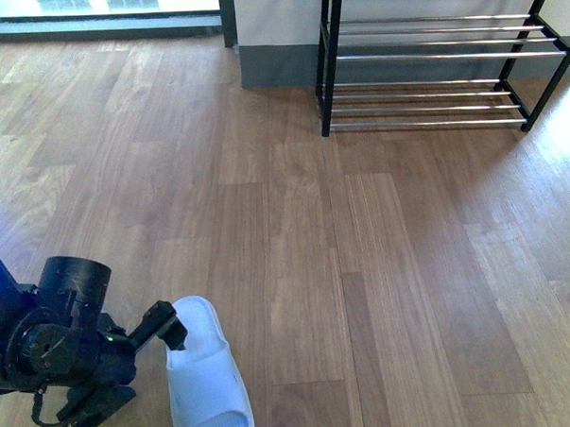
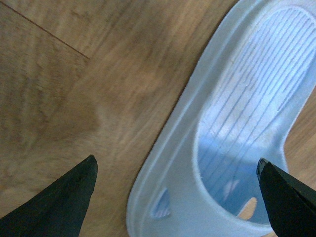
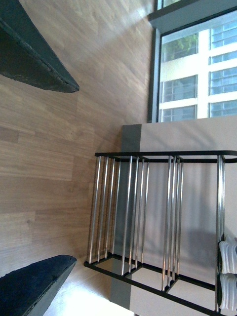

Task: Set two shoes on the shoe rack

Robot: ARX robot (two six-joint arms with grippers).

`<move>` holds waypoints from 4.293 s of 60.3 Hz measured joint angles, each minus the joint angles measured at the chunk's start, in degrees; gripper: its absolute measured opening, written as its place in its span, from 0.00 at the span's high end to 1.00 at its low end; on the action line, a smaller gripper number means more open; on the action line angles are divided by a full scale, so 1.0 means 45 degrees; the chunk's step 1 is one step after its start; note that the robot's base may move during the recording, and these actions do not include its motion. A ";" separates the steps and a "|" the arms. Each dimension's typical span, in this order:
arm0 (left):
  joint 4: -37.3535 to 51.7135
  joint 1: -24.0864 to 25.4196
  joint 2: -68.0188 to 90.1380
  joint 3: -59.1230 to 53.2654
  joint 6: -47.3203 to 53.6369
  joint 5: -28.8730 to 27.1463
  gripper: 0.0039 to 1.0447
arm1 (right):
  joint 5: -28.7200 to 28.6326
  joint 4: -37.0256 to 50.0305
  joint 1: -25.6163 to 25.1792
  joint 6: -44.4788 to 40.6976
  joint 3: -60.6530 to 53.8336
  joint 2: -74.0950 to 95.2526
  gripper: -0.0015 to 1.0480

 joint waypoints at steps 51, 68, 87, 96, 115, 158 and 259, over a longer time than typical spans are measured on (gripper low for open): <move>-0.4571 -0.1661 0.0155 0.1093 0.5931 -0.3313 0.96 | 0.0005 0.0000 0.0000 0.0000 0.0000 0.0000 0.09; -0.4255 -0.0991 -0.1122 0.0175 1.1963 -0.4459 0.99 | 0.0000 0.0000 0.0005 0.0000 0.0000 0.0000 0.09; -0.1185 -0.1292 -0.2501 -0.2336 1.9807 -0.7145 0.99 | 0.0005 0.0000 0.0005 0.0000 0.0000 0.0000 0.09; 0.2195 -0.1355 -0.2924 -0.3502 2.6505 -0.7276 0.99 | 0.0000 0.0000 0.0005 0.0000 0.0000 0.0000 0.09; 0.2885 -0.1496 -0.3002 -0.4095 2.9288 -0.6873 0.99 | 0.0005 0.0000 0.0005 0.0000 0.0000 0.0000 0.09; 0.3541 -0.5853 -0.2477 0.2327 2.3528 -0.2409 0.53 | 0.0005 0.0000 0.0005 0.0000 0.0000 0.0000 0.09; 0.4901 0.1447 -2.5194 -1.4372 1.0729 -0.2968 0.99 | 0.0000 0.0000 0.0029 0.0000 0.0000 -0.0019 0.09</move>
